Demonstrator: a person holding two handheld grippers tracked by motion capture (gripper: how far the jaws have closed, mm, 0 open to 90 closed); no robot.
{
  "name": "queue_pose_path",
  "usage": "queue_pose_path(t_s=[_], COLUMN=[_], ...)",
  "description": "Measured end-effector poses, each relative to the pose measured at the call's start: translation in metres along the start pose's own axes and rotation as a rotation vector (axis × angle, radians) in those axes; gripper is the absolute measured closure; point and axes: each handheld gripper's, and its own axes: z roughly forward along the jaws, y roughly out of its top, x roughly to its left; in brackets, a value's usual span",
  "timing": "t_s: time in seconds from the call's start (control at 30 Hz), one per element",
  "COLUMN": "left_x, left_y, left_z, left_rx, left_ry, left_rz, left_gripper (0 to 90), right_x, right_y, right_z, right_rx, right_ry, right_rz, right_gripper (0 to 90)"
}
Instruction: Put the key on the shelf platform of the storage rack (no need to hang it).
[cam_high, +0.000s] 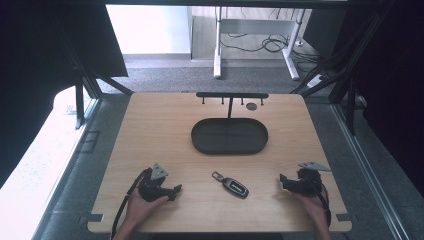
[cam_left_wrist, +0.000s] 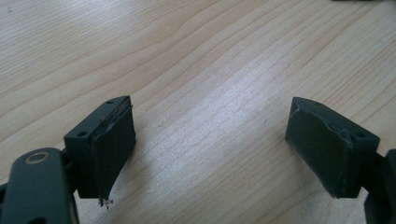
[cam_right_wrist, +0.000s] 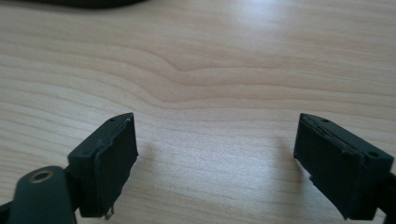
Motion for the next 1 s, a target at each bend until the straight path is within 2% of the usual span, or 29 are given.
queue_pose_path(t_s=[0.1, 0.2, 0.23, 0.27, 0.57, 0.8, 0.9, 0.93, 1.0], left_x=[0.001, 0.001, 0.000, 0.000, -0.004, -0.011, -0.012, -0.013, -0.014], left_y=[-0.001, -0.002, -0.002, -0.002, 0.002, 0.004, 0.004, 0.004, 0.004], left_z=[-0.001, -0.003, -0.005, -0.006, -0.019, -0.020, -0.020, -0.020, -0.021], left_rx=[-0.001, -0.004, -0.008, -0.009, -0.044, -0.034, -0.030, -0.026, -0.019], left_ry=[0.010, 0.023, 0.044, 0.047, 0.026, 0.039, 0.036, 0.040, 0.049], left_rz=[0.000, 0.004, 0.011, 0.015, 0.022, 0.057, 0.063, 0.065, 0.074], left_gripper=[16.2, 17.7, 18.8, 19.0, 19.8, 19.8, 19.8, 19.7, 19.7], right_x=[-0.003, -0.003, -0.002, -0.002, 0.011, 0.012, 0.013, 0.017, 0.024], right_y=[0.001, 0.002, 0.003, 0.003, 0.008, 0.010, 0.010, 0.010, 0.013], right_z=[-0.009, -0.012, -0.015, -0.016, -0.023, -0.027, -0.028, -0.031, -0.036], right_rx=[-0.041, -0.061, -0.072, -0.073, -0.104, -0.120, -0.119, -0.138, -0.145], right_ry=[0.020, 0.020, 0.028, 0.036, 0.094, 0.124, 0.127, 0.121, 0.118], right_rz=[0.009, 0.006, -0.006, -0.016, -0.114, -0.088, -0.095, -0.138, -0.185], right_gripper=[16.1, 16.4, 18.5, 19.2, 25.0, 27.7, 28.1, 29.4, 30.1])
